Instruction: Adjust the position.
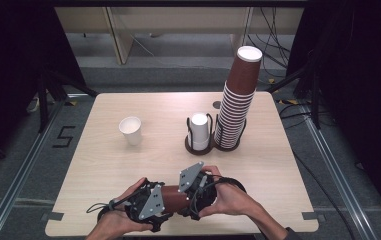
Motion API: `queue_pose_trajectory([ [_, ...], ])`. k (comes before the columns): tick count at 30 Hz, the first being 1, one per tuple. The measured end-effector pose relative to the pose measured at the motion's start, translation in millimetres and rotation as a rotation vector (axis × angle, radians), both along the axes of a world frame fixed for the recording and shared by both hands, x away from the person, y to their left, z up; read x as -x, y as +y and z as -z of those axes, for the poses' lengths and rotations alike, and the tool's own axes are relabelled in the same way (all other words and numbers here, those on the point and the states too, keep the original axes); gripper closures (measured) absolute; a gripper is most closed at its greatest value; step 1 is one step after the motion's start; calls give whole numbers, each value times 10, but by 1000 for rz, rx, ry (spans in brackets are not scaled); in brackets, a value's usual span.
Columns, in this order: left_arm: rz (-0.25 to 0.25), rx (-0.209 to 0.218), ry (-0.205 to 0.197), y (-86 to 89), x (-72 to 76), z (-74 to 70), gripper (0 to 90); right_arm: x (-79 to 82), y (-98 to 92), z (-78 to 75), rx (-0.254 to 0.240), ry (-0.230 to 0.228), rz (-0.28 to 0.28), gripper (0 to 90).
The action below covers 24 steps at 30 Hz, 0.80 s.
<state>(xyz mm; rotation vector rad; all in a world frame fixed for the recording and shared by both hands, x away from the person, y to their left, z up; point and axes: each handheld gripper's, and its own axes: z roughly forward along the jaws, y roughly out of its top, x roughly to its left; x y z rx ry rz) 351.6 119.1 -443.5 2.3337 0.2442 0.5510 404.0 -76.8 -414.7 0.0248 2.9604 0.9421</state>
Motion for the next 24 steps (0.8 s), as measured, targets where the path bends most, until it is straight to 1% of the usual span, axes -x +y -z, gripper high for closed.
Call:
queue_pose_trajectory([
  [2,6,13,-1,4,0,11,137,-6,-6,16,3,1,-3,196],
  [3,7,8,0,8,-3,8,136,-3,-11,20,9,9,-4,198],
  [5,8,11,8,8,4,16,137,-2,-18,30,7,18,-3,200],
  [8,8,4,14,5,10,24,138,-18,-21,58,11,20,-15,199],
  [10,15,3,16,11,4,33,139,-29,-16,90,-1,60,-26,199],
  [12,16,0,13,14,7,37,139,-27,-12,105,8,60,-31,201],
  [13,20,1,14,13,8,42,139,-33,-11,111,9,52,-31,204],
  [14,22,-6,16,13,12,38,139,-22,-15,106,16,31,-21,205],
  [15,24,-5,13,8,17,43,139,-20,-14,110,19,34,-26,207],
  [16,24,-5,13,8,17,43,139,0,-21,112,27,59,-3,212],
  [17,22,-4,13,8,19,46,132,-14,-22,118,23,47,-22,214],
  [18,20,23,9,18,15,58,121,-30,-19,120,11,41,-48,215],
  [19,20,23,9,18,15,58,112,-30,-19,120,11,41,-48,215],
  [20,12,80,9,31,5,78,98,-24,-53,97,-2,68,-24,217],
  [21,12,80,9,31,5,78,90,-24,-53,97,-2,68,-24,217],
  [22,15,134,19,54,-7,85,86,-56,-92,68,-20,52,-35,217],
  [23,18,160,20,62,-13,86,85,-67,-106,66,-26,49,-37,217],
  [24,18,190,29,71,-19,86,84,-72,-128,60,-34,44,-29,218],
])
